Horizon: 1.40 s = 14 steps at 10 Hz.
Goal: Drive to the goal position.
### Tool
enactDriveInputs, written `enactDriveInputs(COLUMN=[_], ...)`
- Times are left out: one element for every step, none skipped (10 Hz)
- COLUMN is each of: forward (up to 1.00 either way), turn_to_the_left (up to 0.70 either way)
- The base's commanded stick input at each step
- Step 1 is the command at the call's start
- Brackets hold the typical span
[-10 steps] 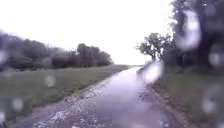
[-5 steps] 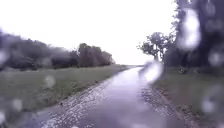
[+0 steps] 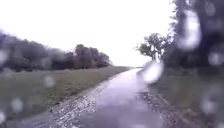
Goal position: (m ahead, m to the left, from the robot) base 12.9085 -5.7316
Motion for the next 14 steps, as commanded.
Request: enactDriveInputs(forward=[0.44, 0.44, 0.44, 0.44, 0.44, 0.44, 0.44, 0.44, 0.44, 0.44, 0.44, 0.44, 0.44, 0.44], turn_to_the_left=[0.0, -0.09, -0.02, 0.0, 0.0, -0.04, -0.2, -0.25, -0.24, 0.0, 0.0, 0.0, 0.0, 0.0])
